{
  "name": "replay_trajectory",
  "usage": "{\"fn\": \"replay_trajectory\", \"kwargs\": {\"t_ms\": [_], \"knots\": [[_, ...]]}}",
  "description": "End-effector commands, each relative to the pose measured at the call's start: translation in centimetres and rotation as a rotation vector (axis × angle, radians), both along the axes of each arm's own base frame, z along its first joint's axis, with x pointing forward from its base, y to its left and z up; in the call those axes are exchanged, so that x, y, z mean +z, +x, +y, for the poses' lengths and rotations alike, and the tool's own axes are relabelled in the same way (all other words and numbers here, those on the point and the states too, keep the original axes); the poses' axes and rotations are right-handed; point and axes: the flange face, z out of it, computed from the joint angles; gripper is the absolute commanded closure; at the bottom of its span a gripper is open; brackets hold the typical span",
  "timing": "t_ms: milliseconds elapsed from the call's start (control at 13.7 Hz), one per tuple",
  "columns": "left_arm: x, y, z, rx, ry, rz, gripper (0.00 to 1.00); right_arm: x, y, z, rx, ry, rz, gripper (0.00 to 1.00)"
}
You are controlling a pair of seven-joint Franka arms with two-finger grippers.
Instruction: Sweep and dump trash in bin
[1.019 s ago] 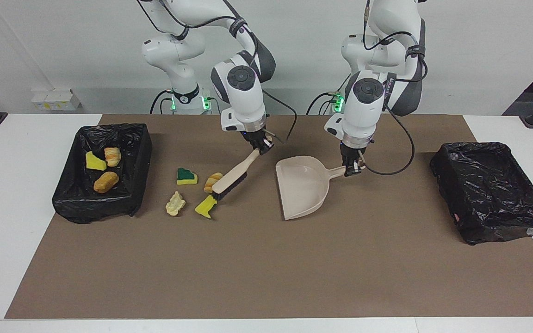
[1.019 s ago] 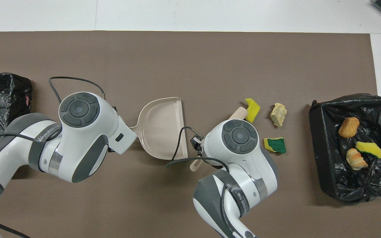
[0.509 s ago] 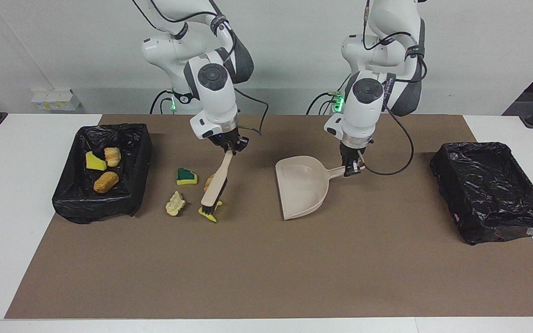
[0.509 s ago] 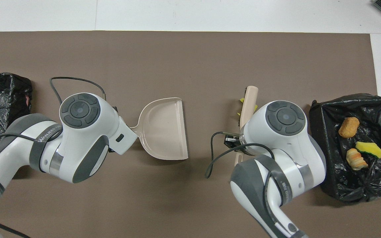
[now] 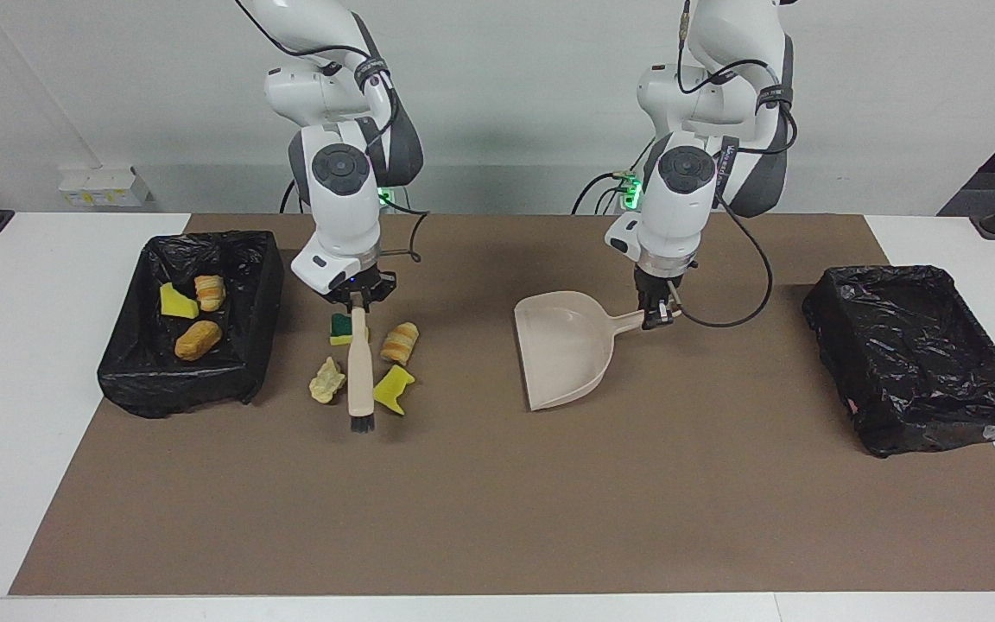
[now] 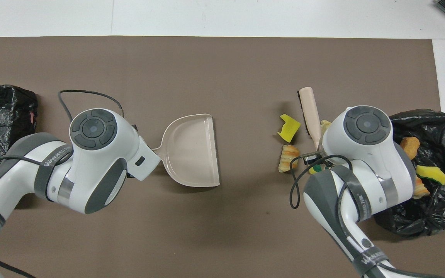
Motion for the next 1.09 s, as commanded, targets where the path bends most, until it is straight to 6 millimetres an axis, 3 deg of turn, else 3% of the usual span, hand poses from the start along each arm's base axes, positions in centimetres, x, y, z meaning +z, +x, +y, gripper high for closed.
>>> {"fn": "replay_trajectory", "kwargs": {"t_ms": [0,146,364,509,728,800,1019], "knots": [[0.4,-0.8,0.1,-0.011,0.002,-0.033,1.00,0.2,0.5,-1.1,0.061,-0.061,-0.013,1.00],[0.0,-1.2,-0.7,-0.025,0.004,-0.024,1.00,-0.1,1.1,-4.2,0.050,-0.073,0.000,1.00],[-0.3,-1.6,-0.8,-0.033,0.003,-0.011,1.00,-1.8,1.9,-7.7,0.031,-0.079,0.029,1.00],[-0.2,-2.4,-2.2,-0.026,-0.003,-0.013,1.00,-3.6,2.2,-9.6,0.002,-0.071,0.049,1.00],[-1.0,-2.9,-3.0,-0.009,-0.015,0.000,1.00,-6.0,1.3,-8.3,-0.005,-0.054,0.078,1.00],[-1.0,-2.9,-3.1,-0.006,-0.017,-0.001,1.00,-6.4,1.0,-6.8,0.002,-0.048,0.076,1.00],[-1.2,-3.2,-3.0,0.017,-0.022,0.003,1.00,-6.9,-0.3,0.1,0.005,0.070,0.097,1.00]]}}
